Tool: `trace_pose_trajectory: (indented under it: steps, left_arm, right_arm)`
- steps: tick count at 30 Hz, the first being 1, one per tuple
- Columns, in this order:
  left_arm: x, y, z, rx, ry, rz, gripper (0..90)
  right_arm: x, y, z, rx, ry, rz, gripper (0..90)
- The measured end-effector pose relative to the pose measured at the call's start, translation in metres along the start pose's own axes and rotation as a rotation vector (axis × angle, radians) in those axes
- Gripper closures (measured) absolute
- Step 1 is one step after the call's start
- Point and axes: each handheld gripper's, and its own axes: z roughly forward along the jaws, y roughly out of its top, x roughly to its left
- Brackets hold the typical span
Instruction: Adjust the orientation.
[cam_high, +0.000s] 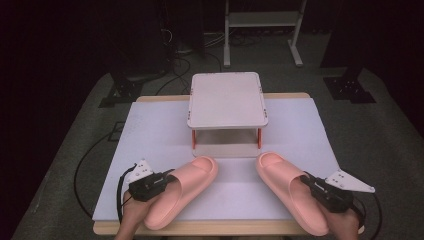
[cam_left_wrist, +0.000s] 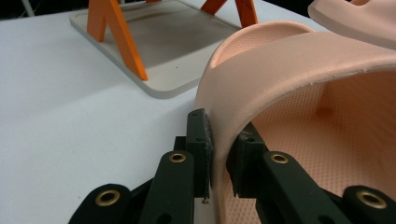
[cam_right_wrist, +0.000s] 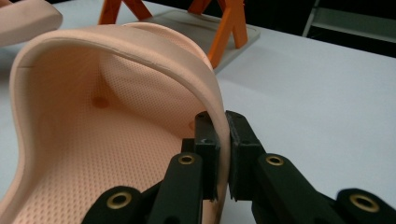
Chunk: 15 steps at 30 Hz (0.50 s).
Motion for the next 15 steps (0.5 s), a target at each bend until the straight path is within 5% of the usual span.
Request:
trace_pose_trajectory:
  steps: [15]
  left_arm:
    - [-0.005, 0.034, -0.028, -0.056, -0.018, 0.038, 79.8]
  right_arm:
    - [0.011, 0.034, -0.025, -0.044, 0.040, -0.032, 83.9]
